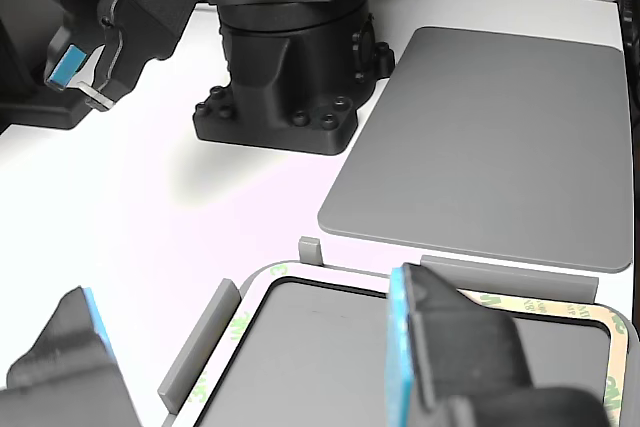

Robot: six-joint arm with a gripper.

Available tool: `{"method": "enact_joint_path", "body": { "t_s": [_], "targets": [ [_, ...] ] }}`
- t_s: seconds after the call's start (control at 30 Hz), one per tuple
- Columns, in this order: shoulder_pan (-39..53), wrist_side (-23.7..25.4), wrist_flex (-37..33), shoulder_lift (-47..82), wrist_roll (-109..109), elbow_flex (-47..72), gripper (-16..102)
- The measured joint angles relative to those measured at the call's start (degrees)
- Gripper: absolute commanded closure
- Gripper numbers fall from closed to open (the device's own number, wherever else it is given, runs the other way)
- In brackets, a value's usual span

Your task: Move top rectangular frame to the holder.

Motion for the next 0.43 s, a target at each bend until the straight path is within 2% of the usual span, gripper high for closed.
{"method": "enact_joint_path", "body": {
  "t_s": [0.43],
  "targets": [
    [0.0,-1.1,-0.1,0.0,-0.7,0.0,-14]
  ]
}}
